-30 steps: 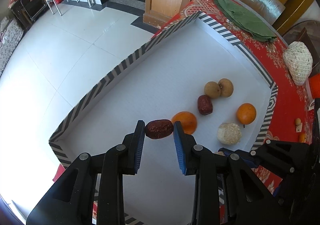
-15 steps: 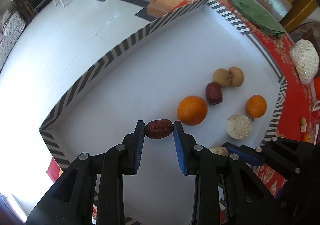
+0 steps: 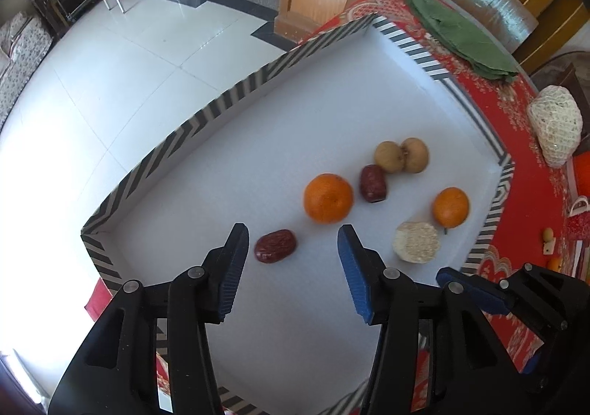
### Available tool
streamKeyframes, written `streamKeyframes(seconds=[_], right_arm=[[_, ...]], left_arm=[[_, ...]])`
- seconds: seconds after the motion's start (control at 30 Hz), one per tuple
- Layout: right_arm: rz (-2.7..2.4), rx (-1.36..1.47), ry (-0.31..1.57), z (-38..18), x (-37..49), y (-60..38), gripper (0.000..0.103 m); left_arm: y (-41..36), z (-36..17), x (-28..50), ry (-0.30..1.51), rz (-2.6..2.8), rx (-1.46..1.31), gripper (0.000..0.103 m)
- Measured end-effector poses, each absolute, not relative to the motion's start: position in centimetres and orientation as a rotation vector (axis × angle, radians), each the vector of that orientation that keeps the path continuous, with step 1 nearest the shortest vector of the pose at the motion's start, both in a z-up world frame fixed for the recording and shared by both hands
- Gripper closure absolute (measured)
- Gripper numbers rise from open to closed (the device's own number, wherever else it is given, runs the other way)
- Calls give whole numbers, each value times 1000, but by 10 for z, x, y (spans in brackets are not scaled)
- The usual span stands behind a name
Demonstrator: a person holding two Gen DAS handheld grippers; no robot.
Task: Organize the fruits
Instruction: 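Open both grippers to drop the date and cake into the tray, then move both open grippers back over the items on the tablecloth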
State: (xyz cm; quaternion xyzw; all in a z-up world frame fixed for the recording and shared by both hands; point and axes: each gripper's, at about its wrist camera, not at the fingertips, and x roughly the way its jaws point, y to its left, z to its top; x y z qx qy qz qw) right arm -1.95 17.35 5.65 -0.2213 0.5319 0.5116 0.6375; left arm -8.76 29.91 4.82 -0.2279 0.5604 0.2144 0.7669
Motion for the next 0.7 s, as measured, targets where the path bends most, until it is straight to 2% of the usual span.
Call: streamKeyframes(seconds=[0.7], right_arm=[[965, -361, 1141, 91, 15, 75, 72]], left_arm=[[215, 79, -54, 1174, 280, -361, 53]])
